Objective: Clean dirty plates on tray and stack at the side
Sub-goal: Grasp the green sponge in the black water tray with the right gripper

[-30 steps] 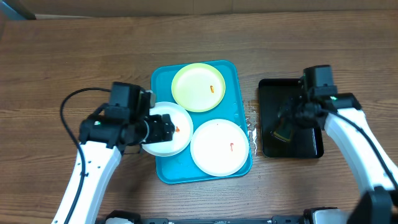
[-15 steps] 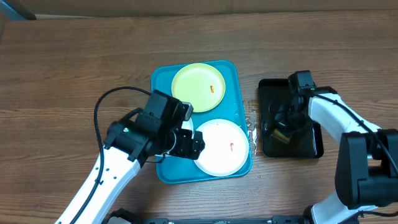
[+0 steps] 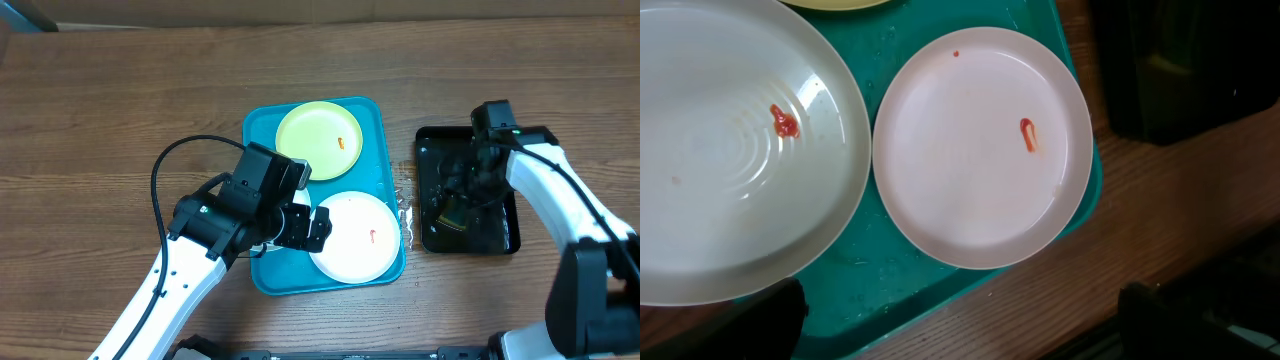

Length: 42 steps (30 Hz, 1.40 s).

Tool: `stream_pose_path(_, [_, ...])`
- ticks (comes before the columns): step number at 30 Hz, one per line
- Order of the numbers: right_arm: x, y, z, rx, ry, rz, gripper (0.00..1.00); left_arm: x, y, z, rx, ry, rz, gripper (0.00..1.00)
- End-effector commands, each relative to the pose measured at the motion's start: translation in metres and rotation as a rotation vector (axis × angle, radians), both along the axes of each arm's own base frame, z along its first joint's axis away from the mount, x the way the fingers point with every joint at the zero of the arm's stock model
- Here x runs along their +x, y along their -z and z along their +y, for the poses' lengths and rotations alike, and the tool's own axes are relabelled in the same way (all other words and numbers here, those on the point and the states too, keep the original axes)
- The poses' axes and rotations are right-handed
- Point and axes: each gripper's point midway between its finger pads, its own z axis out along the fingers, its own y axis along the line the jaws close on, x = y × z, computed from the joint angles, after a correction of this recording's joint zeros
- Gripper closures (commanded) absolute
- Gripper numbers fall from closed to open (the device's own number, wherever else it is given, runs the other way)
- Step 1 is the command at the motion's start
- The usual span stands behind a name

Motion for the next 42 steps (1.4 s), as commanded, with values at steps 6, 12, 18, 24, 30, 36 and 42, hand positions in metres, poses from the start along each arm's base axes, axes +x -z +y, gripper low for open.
stream_pose_path(6, [-0.011,0.02,-0.029,-0.157,0.153,-0.006,0.57,0.009,-0.013,0.002,0.007,-0.015,-0.067,0.0])
stream_pose_path(12, [-0.002,0.045,-0.023,-0.115,0.156,-0.089,0.74,0.01,-0.014,0.002,0.006,-0.016,-0.07,0.0])
stream_pose_path(18, [-0.001,0.045,-0.018,-0.084,0.126,-0.094,0.96,0.01,-0.014,0.001,0.005,-0.015,-0.069,0.0])
stream_pose_path(24, [0.007,0.017,0.01,0.049,-0.097,-0.117,0.96,0.01,-0.014,0.001,0.005,-0.015,-0.069,0.0])
stream_pose_path(30, [0.013,0.0,0.019,0.088,-0.192,-0.17,0.54,0.01,-0.014,0.001,0.005,-0.015,-0.069,0.0])
stream_pose_path(36, [0.018,0.006,0.008,0.035,-0.087,-0.158,0.3,0.01,-0.014,0.002,0.006,-0.015,-0.069,0.0])
stream_pose_path(42, [0.028,0.025,0.015,0.041,-0.104,-0.185,0.36,0.01,-0.014,0.001,0.005,-0.015,-0.069,0.0])
